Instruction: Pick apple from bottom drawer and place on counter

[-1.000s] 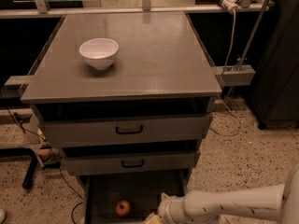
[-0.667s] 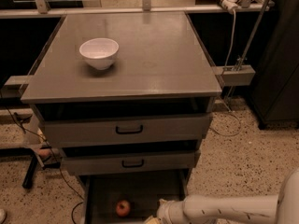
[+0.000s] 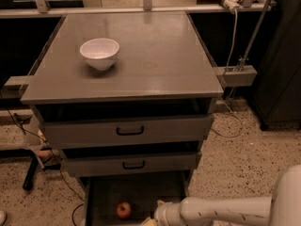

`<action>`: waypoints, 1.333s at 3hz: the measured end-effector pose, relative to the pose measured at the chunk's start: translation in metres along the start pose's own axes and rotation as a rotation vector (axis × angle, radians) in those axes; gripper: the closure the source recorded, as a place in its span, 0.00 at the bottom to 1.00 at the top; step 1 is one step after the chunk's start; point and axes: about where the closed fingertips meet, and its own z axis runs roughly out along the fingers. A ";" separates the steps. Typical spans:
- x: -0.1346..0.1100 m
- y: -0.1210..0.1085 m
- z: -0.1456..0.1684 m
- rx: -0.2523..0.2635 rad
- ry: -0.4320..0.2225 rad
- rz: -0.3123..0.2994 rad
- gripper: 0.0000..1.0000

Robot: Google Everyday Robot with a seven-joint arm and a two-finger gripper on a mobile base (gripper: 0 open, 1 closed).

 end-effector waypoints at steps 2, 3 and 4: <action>-0.015 -0.034 0.069 0.053 -0.110 0.015 0.00; -0.020 -0.051 0.127 0.029 -0.161 0.046 0.00; -0.016 -0.046 0.134 0.029 -0.159 0.046 0.00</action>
Offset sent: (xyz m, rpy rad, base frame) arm 0.0770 0.0513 -0.0839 0.0775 -0.1042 -0.1409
